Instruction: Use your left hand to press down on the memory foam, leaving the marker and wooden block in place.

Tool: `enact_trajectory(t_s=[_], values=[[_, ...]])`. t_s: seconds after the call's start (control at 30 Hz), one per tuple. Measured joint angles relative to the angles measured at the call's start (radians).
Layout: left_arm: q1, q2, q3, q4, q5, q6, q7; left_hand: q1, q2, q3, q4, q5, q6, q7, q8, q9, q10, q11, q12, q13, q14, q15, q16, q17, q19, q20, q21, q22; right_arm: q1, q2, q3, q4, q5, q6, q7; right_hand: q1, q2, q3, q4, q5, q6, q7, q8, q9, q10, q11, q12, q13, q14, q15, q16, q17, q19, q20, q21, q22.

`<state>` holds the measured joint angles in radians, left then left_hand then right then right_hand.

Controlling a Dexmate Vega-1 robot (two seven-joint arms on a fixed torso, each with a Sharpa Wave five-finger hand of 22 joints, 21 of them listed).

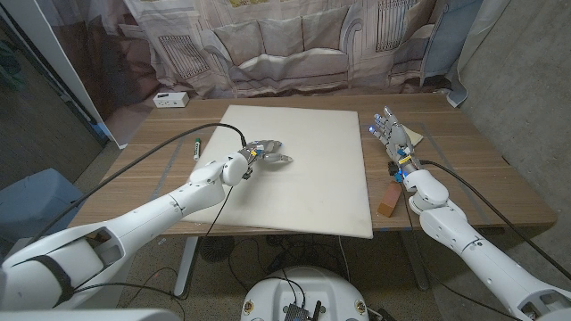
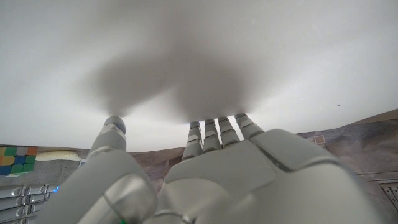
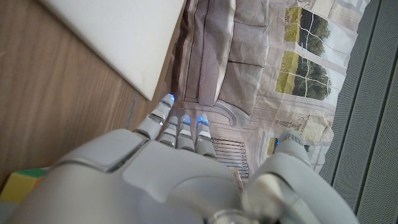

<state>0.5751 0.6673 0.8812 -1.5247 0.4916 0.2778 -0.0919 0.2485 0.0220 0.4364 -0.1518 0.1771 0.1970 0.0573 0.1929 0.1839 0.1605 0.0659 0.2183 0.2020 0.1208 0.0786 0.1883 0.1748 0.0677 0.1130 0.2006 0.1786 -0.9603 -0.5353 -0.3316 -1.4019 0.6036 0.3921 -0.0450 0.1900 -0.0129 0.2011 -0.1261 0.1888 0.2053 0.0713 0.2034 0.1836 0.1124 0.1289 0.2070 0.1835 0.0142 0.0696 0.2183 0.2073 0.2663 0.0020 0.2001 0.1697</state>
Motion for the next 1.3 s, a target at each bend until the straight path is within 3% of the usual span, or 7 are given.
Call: enact_trajectory(t_s=[0.6,1.3], values=[[-0.011,-0.003,0.027,-0.002,0.014,0.037,-0.041,0.024,0.016,0.013,-0.004,0.0,0.007,0.007,0.002,0.0,-0.005,-0.006,-0.003,0.0,-0.001,-0.002,-0.006,-0.001,0.008,0.001,-0.004,0.0,0.01,0.004,-0.005,0.012,0.002,-0.002,0.008,0.0,0.0,0.0,0.0,0.0,0.0,0.0,0.0,0.0,0.002,-0.002,0.0,0.0,0.002,0.002,0.0,0.0,0.004,0.004,0.0,0.0],[0.001,0.016,0.017,-0.033,0.025,0.053,-0.034,0.04,0.021,0.017,-0.008,0.0,0.013,0.002,0.009,0.003,0.012,-0.007,-0.003,0.002,0.014,-0.002,0.005,0.0,0.019,-0.004,0.007,0.001,0.009,0.002,-0.01,0.005,0.002,-0.008,0.01,0.005,0.005,0.0,0.0,0.0,0.0,0.0,-0.004,0.0,0.006,-0.006,0.0,0.0,0.007,0.007,0.0,0.0,0.007,0.007,0.0,0.0]])
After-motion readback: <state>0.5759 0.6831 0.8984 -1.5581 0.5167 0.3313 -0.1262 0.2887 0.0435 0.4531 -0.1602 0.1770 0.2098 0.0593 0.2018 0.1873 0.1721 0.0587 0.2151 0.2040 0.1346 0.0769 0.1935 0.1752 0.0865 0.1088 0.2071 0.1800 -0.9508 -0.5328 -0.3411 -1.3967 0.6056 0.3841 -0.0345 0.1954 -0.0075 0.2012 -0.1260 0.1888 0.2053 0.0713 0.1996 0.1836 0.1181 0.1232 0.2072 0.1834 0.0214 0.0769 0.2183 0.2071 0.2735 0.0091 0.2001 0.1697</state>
